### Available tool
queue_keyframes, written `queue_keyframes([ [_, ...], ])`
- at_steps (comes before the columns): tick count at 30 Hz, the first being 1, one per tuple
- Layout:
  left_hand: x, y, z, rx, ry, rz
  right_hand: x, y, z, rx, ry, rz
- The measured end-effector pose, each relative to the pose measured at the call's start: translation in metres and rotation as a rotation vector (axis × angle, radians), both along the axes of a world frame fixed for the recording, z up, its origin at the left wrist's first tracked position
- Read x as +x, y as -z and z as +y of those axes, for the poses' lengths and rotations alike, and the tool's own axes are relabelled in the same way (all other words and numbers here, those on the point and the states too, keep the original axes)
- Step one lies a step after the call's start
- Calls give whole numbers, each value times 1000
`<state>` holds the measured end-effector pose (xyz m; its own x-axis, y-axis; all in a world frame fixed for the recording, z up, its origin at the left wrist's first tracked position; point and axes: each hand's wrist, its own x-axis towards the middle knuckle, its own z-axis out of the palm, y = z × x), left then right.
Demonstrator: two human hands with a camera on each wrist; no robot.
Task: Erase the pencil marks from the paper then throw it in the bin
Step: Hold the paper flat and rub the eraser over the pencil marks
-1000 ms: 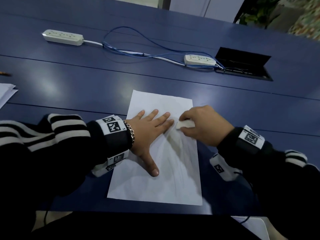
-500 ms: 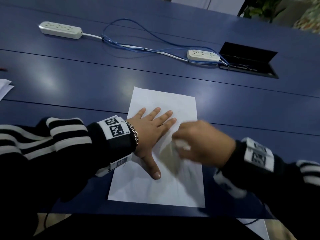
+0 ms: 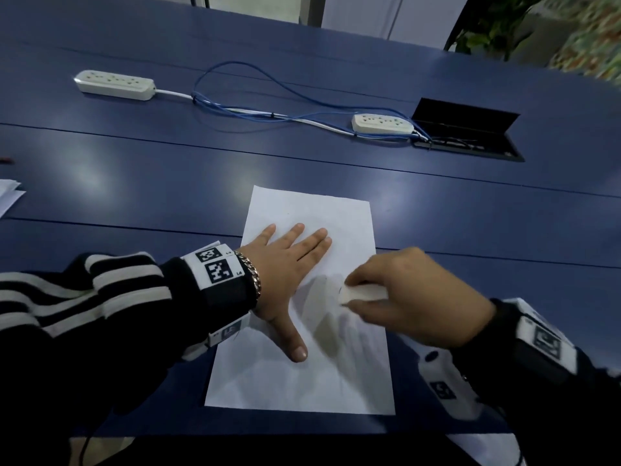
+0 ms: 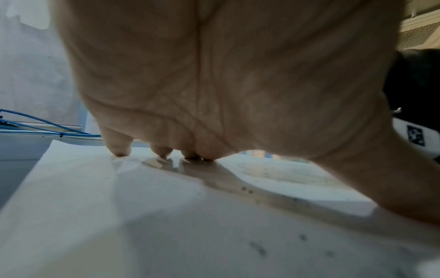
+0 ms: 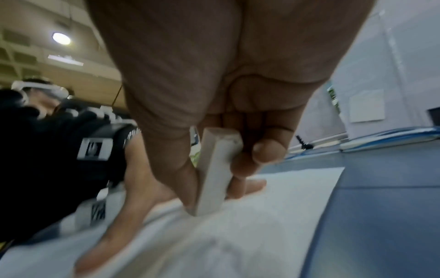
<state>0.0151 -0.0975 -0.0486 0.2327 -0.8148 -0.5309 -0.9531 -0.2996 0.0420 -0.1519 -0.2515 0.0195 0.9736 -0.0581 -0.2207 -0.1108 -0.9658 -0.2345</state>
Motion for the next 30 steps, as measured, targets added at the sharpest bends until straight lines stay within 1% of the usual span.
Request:
queue_keyframes([
  [2, 1, 0, 0, -14, 2, 24, -14, -9, -9, 89, 137, -159],
  [4, 4, 1, 3, -31, 22, 26, -30, -12, -14, 121, 245, -247],
  [7, 10, 0, 8, -58, 50, -22, -52, -6, -9, 106, 306, -217],
  [10, 18, -1, 13, -49, 30, -68, -67, 4, 2, 147, 325, -187],
  [15, 32, -9, 10, -46, 84, -135, -74, 28, 19, 166, 233, -77],
  [19, 37, -23, 12, -91, 93, -215, -74, 44, 29, 156, 167, -56],
  [21, 29, -25, 20, -83, 63, -159, -72, 45, 31, 148, 145, -49],
  [25, 9, -17, 41, -10, 6, 28, -60, 31, 25, 143, 81, -17],
  [27, 10, -12, 45, 6, 11, 51, -44, 22, 18, 137, 35, -22],
  [30, 18, -8, 39, -18, -5, 56, -5, 15, 3, 100, -71, -17],
])
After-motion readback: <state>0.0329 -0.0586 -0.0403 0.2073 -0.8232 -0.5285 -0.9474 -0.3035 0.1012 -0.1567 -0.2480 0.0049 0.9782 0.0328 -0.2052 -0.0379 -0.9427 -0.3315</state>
